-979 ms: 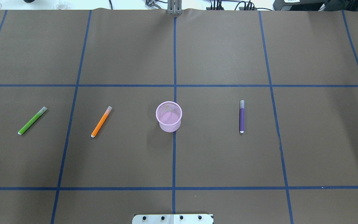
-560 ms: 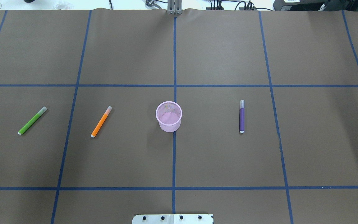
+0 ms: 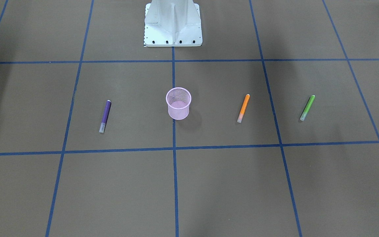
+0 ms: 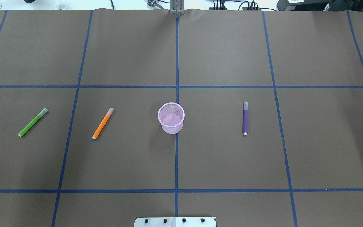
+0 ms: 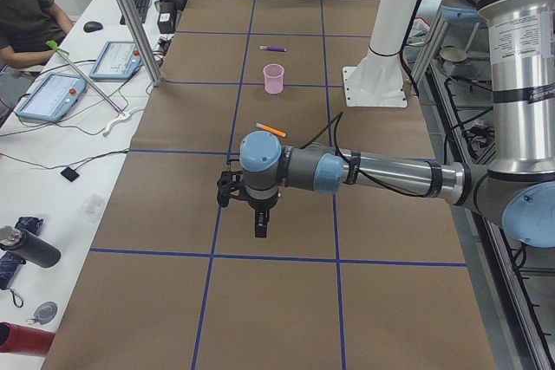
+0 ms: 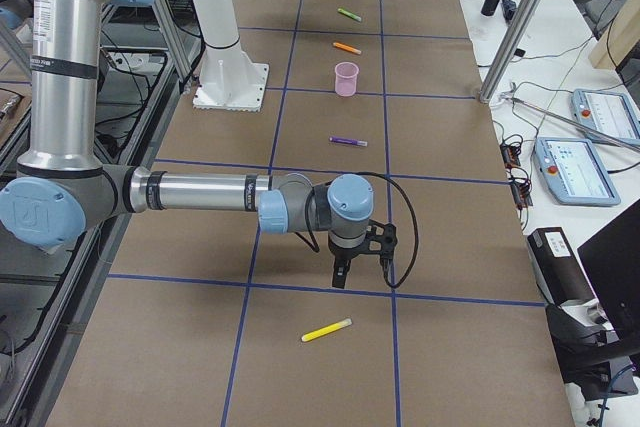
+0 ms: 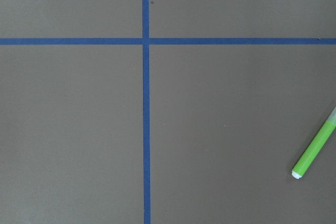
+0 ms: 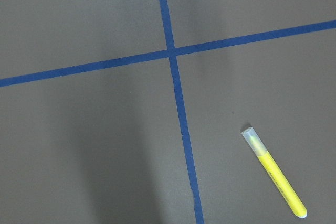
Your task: Collect pens into pen holder
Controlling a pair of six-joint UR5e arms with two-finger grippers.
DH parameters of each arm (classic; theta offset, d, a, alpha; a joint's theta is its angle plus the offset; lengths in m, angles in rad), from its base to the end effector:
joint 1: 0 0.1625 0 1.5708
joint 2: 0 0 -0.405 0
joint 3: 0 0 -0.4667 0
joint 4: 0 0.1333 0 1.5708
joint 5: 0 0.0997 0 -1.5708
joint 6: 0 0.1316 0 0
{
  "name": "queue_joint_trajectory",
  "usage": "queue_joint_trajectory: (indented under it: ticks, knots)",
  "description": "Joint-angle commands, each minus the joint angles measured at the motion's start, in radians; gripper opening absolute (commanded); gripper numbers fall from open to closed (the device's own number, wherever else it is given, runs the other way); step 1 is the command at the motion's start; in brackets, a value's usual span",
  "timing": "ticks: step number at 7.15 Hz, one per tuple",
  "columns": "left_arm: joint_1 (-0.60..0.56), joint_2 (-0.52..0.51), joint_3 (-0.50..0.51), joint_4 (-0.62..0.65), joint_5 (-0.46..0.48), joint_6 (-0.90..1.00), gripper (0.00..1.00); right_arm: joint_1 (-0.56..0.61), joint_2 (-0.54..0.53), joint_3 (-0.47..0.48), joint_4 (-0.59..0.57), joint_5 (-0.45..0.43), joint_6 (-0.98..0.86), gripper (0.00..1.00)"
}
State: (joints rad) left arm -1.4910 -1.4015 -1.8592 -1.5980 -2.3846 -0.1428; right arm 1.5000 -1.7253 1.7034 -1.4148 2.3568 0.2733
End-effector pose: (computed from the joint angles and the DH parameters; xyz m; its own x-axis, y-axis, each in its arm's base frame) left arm 0.0029 -0.5084 0.5811 0.6805 0.0184 -0.7326 0.0182 0.9990 0.0420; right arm 0.0036 -0.5171 0.6517 0.6912 0.1278 0.7112 -0.1209 0.9908 -0.0605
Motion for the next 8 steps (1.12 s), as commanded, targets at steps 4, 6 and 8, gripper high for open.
queue_joint_trajectory:
  ticks: [4, 6, 8]
  knots:
    - [0.000, -0.002, 0.015, 0.000, 0.002, 0.000, 1.00, -0.012, -0.034, -0.059, 0.103, -0.062, -0.149, 1.00]
    - [0.000, -0.002, 0.029, -0.019, 0.002, 0.000, 1.00, -0.021, 0.041, -0.198, 0.100, -0.059, -0.290, 1.00]
    - [0.000, -0.002, 0.034, -0.028, 0.002, 0.000, 1.00, -0.023, 0.101, -0.306, 0.102, -0.051, -0.385, 0.99]
